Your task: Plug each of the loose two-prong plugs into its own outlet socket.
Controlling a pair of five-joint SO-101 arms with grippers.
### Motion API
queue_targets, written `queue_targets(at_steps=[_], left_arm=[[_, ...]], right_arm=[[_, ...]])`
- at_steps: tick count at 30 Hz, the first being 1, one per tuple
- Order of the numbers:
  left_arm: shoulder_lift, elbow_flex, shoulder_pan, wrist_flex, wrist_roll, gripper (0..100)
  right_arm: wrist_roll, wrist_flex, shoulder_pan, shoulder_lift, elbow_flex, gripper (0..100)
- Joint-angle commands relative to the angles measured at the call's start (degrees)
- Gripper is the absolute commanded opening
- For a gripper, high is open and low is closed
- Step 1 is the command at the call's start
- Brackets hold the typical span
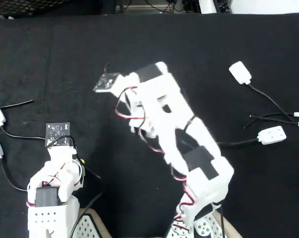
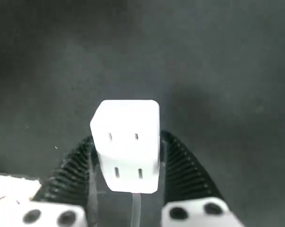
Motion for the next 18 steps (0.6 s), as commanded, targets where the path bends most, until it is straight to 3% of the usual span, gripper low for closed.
queue_targets(at_steps=[1,10,14,18], left_arm=[[-0.26,0.66,0.40,0.44,0.35,11],[-0.26,0.66,0.66,0.44,0.35,11],[-0.26,0.66,0.66,0.44,0.44,11],[-0.26,0.66,0.66,0.44,0.44,11]], right_arm=[[0.44,-8.53,-3.08,-3.30,8.22,1.3],[-4.57,-32.35,-4.13,-2.95,23.87,1.5],[-5.63,-33.14,-4.13,-2.86,24.92,2.3],[-5.71,-31.82,-4.13,-2.86,25.27,16.2]])
